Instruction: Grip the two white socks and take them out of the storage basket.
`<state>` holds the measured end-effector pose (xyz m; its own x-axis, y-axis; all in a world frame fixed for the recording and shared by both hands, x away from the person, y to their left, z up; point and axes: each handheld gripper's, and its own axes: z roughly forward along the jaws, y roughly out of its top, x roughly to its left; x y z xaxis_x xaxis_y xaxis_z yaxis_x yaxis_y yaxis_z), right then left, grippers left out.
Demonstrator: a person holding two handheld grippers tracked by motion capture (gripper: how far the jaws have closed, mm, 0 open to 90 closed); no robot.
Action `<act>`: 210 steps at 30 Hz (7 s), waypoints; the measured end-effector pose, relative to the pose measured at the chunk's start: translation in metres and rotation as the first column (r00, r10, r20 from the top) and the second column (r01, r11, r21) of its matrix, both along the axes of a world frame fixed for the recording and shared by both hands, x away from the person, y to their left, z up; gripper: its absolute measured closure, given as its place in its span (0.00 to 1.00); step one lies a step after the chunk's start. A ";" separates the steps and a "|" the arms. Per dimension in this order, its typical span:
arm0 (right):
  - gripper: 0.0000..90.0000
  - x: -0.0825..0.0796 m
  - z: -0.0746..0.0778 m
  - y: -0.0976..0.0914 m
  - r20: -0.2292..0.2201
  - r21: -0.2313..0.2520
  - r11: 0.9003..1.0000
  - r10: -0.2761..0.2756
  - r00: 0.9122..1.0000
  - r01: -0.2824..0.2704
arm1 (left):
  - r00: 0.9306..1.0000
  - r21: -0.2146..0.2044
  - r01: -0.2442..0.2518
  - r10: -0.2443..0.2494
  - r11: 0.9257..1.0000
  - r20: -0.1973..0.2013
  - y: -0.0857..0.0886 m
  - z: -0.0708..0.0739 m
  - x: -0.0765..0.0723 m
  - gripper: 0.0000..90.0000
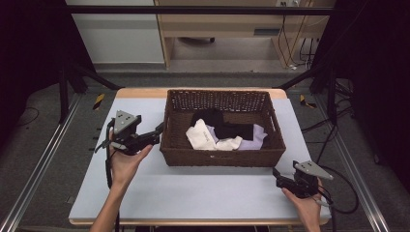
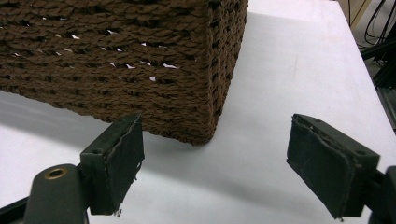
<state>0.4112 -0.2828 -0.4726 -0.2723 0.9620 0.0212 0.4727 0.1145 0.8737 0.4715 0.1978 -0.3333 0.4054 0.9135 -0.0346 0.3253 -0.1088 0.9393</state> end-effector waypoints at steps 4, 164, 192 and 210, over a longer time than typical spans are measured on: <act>0.20 0.000 0.000 0.000 0.002 0.001 1.000 0.002 1.000 -0.002 | 1.000 0.020 -0.002 0.001 1.000 0.008 -0.012 0.004 0.007 0.19; 0.16 0.008 -0.009 -0.001 -0.034 0.004 1.000 0.020 0.999 -0.020 | 0.957 -0.055 0.272 -0.265 0.961 0.118 -0.086 0.027 0.039 0.92; 0.16 0.006 -0.008 -0.001 -0.027 -0.004 1.000 0.018 0.999 -0.018 | 0.919 -0.141 0.355 -0.317 0.924 0.236 -0.036 0.027 -0.036 0.92; 0.16 0.005 -0.007 -0.002 -0.021 -0.001 1.000 0.016 1.000 -0.016 | 0.926 -0.105 0.365 -0.348 0.925 0.150 -0.012 -0.015 -0.077 0.92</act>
<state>0.4163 -0.2850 -0.4797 -0.2873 0.9575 0.0257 0.4891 0.1236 0.8635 0.3941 0.1862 -0.3487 0.7118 0.6990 -0.0694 0.1655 -0.0710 0.9836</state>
